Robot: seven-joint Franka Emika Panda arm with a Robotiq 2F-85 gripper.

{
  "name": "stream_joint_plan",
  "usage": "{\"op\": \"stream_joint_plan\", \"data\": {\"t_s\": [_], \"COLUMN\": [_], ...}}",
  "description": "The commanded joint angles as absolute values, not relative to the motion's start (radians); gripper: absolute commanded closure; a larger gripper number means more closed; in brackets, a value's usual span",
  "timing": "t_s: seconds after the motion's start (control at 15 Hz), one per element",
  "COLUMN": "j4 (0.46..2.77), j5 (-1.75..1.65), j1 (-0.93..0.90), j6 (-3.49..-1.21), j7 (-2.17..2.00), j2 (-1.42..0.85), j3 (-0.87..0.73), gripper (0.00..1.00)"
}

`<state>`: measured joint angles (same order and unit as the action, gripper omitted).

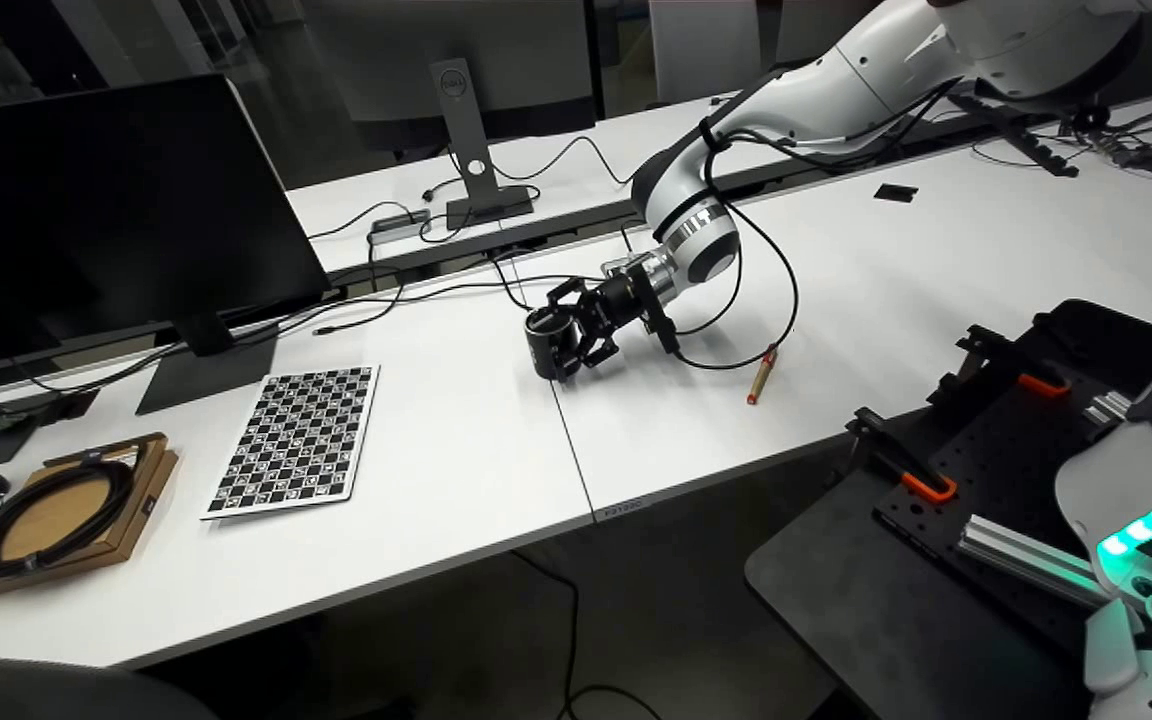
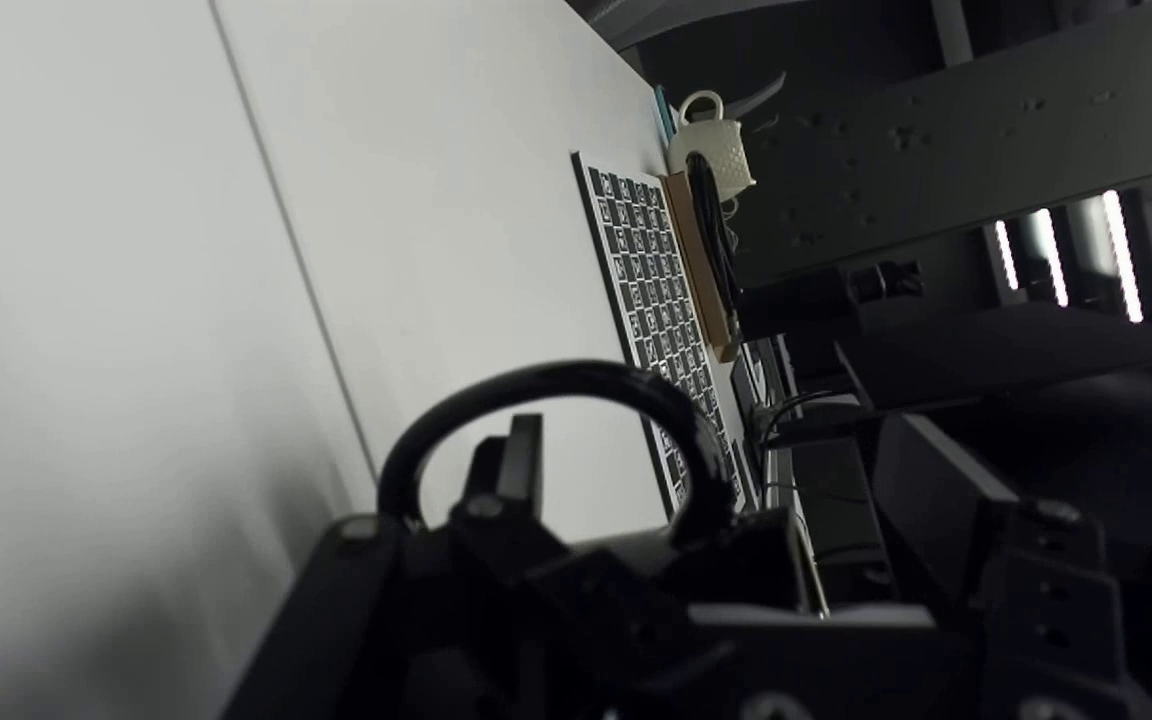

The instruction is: Turn the mug upside down

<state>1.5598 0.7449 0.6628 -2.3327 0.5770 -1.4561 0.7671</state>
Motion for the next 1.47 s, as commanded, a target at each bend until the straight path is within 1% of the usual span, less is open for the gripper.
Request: {"op": "stream_joint_plan", "data": {"t_s": [0.0, 0.47, 0.87, 1.4], "j4": [1.539, 1.562, 1.58, 1.681], "j5": [0.792, 0.846, 0.905, 1.031], "j1": [0.62, 0.601, 0.546, 0.385], "j6": [-2.304, -2.325, -2.336, -2.53], "j7": [0.593, 0.625, 0.653, 0.75], "j2": [-1.419, -1.313, -1.213, -1.013], "j3": [0.725, 0.675, 0.597, 0.47], "gripper": [0.0, 0.0, 0.0, 0.0]}}
